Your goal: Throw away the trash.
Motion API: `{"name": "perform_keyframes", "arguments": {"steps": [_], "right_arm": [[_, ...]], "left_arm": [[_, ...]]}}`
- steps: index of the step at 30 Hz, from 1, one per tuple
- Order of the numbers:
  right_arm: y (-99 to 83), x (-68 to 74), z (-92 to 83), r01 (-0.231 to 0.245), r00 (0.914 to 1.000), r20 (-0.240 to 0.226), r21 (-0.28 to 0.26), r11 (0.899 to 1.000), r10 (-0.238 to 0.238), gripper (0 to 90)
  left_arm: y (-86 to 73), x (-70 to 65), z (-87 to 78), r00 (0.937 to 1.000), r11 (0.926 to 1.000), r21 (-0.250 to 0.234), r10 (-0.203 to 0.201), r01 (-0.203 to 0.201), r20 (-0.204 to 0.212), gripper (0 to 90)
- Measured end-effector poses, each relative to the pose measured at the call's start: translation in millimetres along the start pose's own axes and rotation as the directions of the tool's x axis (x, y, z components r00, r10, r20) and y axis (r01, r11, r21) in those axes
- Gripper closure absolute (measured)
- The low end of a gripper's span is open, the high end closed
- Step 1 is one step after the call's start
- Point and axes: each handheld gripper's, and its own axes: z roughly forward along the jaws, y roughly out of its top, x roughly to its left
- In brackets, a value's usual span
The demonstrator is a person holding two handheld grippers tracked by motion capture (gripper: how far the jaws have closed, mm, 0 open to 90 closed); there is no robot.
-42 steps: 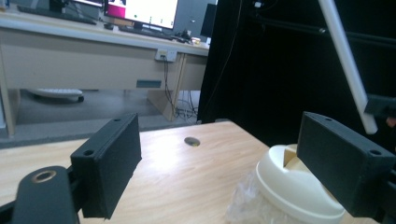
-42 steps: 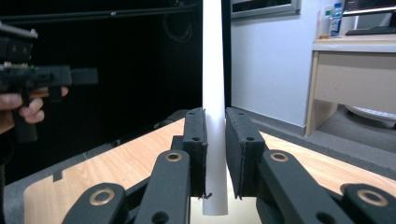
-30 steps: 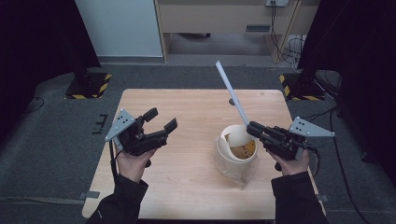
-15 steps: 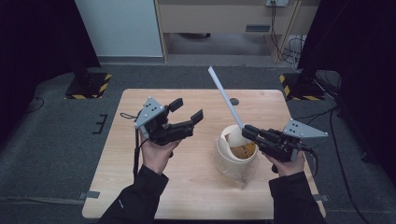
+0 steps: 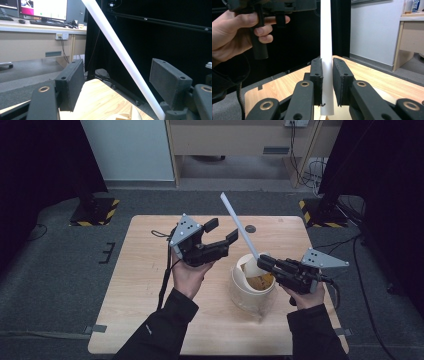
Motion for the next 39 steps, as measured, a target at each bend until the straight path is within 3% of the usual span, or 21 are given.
{"name": "perform_keyframes", "arguments": {"steps": [12, 22, 25, 31, 37, 39], "right_arm": [[-1.9, 1.5, 3.9, -0.001, 0.9997, -0.022, 0.012, 1.000, 0.002, 78.9], [-3.1, 2.4, 6.4, 0.000, 0.9992, -0.040, 0.023, 1.000, 0.001, 78.9], [-3.1, 2.7, 6.5, -0.002, 0.9990, -0.045, 0.023, 1.000, 0.003, 78.9], [-1.6, 8.5, 10.9, 0.015, 0.9978, -0.065, 0.033, 0.999, -0.013, 78.5], [1.6, 9.5, 8.5, 0.009, 0.9975, -0.070, 0.010, 1.000, -0.008, 76.9], [4.1, 7.8, 4.1, 0.007, 0.9981, -0.061, -0.007, 1.000, -0.008, 76.0]], "left_arm": [[4.3, 6.4, 9.1, 0.9992, 0.9991, -0.008, -0.041, 0.041, 0.007, 45.1], [9.2, 1.1, 11.0, 0.9979, 0.9988, -0.013, -0.046, 0.047, 0.046, 68.1], [11.9, -1.9, 9.3, 0.9927, 0.9957, -0.018, -0.089, 0.091, 0.081, 71.2], [17.1, -8.7, 4.6, 0.9828, 0.9922, -0.029, -0.116, 0.121, 0.144, 76.7], [26.3, -22.1, -0.7, 0.9756, 0.9939, -0.048, -0.088, 0.099, 0.201, 79.7], [30.0, -29.1, -2.4, 0.9740, 0.9955, -0.058, -0.061, 0.075, 0.218, 79.7]]}}
